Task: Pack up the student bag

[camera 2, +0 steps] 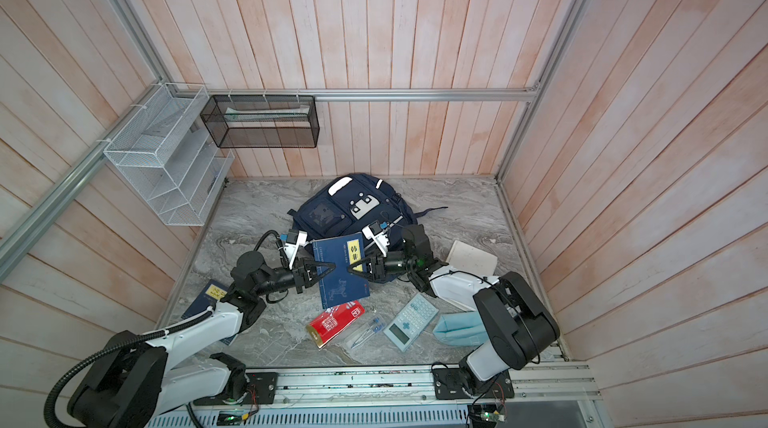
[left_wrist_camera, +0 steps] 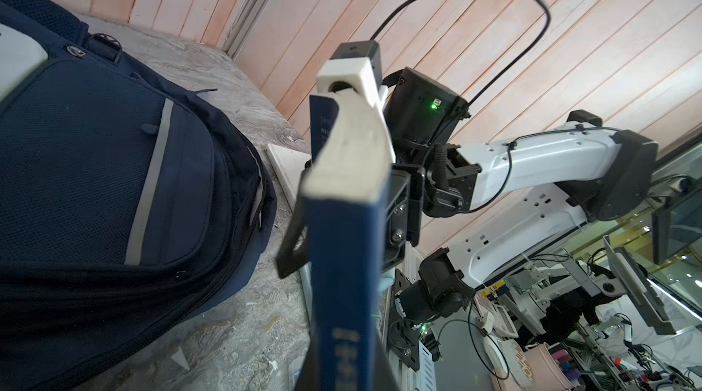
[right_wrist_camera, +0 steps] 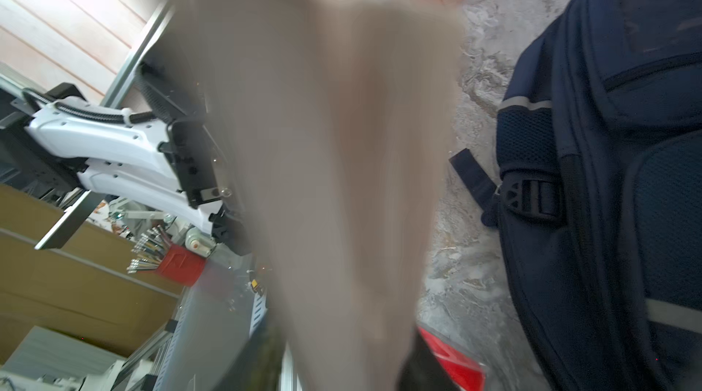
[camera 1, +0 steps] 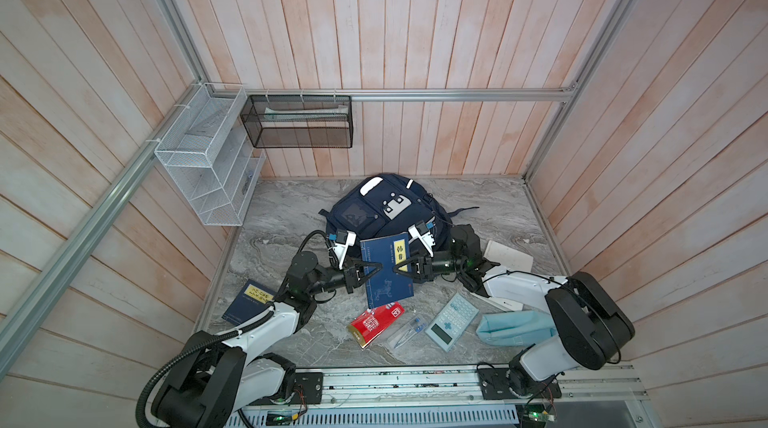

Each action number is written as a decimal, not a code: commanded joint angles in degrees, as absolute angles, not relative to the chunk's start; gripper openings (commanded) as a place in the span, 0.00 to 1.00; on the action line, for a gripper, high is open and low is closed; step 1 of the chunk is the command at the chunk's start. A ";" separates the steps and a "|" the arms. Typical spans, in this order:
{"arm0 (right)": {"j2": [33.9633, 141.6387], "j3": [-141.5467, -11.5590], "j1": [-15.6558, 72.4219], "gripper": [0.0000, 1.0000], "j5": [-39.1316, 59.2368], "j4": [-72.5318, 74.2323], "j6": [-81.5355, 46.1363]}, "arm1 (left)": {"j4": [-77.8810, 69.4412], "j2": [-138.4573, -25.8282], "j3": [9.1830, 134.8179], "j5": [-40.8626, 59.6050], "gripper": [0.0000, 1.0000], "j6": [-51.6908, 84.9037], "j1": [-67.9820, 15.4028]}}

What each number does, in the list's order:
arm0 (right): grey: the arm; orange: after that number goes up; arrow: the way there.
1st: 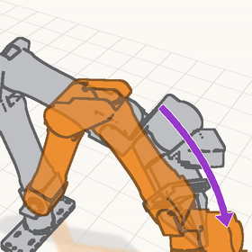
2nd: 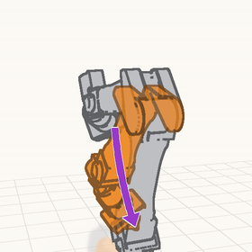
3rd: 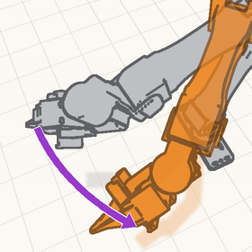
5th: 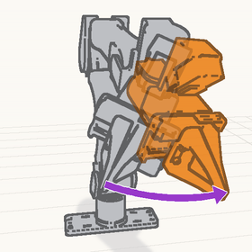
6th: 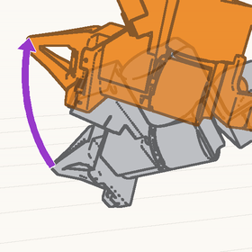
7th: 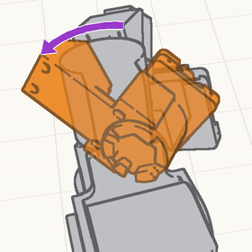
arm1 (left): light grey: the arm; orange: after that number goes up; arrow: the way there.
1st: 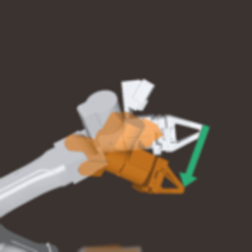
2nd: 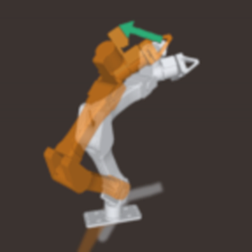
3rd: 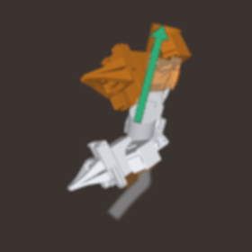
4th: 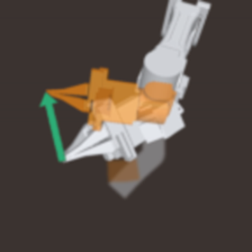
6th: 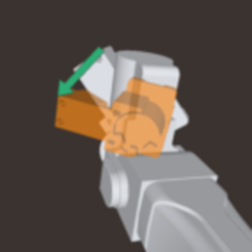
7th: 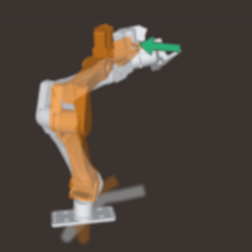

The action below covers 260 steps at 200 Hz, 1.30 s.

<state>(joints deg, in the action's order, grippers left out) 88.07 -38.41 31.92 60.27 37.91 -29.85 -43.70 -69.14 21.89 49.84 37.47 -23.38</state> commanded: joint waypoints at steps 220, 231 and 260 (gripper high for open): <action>53.51 -28.50 -5.50 0.00 32.63 3.79 -28.08 | 16.27 -124.01 87.26 -10.23 0.77 -4.02 -45.57; 53.95 -27.67 -5.49 0.00 34.29 5.33 -29.02 | 16.90 -124.56 88.04 -12.12 0.30 -3.41 -45.55; 54.52 -24.93 -5.27 0.00 39.29 10.61 -33.37 | 16.65 -119.08 88.55 -6.78 0.00 -1.54 -45.18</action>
